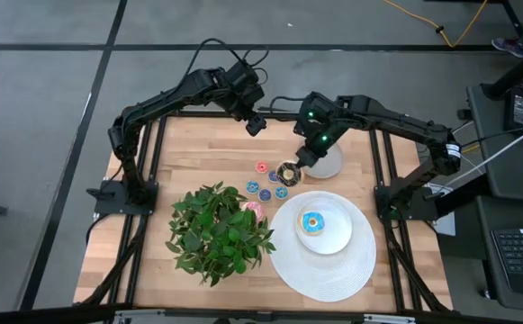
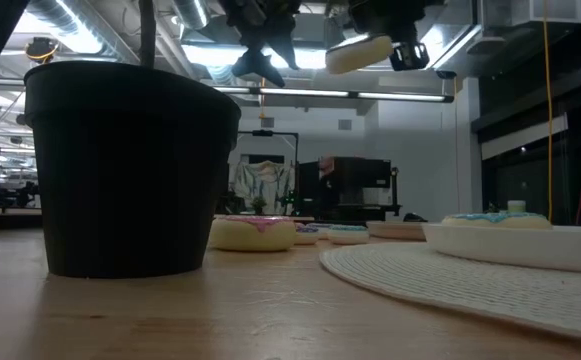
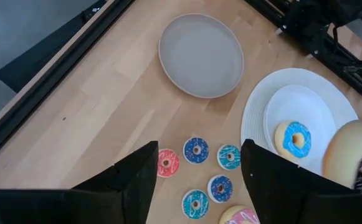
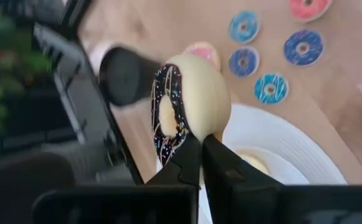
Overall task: Pick & Place donuts
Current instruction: Put the large black donut onto the white plate
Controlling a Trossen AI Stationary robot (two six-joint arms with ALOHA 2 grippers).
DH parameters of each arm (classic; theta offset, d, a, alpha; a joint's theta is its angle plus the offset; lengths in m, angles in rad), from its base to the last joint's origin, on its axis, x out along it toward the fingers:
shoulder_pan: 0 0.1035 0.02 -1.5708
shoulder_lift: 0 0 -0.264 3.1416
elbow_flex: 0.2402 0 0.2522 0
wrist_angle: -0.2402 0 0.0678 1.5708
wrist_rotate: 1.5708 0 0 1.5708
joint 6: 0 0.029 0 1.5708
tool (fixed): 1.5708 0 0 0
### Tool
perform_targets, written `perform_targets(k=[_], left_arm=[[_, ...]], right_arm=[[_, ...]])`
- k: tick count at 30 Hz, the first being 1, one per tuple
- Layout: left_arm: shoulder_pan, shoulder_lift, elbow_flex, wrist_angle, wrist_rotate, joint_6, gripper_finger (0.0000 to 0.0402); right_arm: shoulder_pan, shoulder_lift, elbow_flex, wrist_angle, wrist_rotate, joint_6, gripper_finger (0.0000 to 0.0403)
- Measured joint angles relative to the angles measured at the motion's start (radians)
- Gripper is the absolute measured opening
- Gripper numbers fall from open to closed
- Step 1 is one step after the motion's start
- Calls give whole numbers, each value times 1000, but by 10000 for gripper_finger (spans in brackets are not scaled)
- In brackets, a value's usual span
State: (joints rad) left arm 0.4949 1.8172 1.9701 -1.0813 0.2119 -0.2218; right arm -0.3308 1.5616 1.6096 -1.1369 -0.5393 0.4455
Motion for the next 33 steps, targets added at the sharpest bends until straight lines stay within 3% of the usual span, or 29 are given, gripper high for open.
perform_targets(k=[6, 13, 17, 22, 33], left_arm=[[0, 0, 0, 1, 0, 0, 217], [0, 0, 0, 9, -4, 0, 218], [0, 0, 0, 8, -4, 0, 217], [0, 0, 0, 9, -6, -15, 219], [0, 0, 0, 9, -9, 0, 218]], right_arm=[[-35, 0, 0, -138, -122, -334, 12], [-70, 0, 0, -265, -136, -604, 12], [-98, 0, -3, -314, -141, -683, 12], [-129, -4, -61, -325, -222, -741, 12], [-157, -8, -307, -328, -301, -864, 12]])
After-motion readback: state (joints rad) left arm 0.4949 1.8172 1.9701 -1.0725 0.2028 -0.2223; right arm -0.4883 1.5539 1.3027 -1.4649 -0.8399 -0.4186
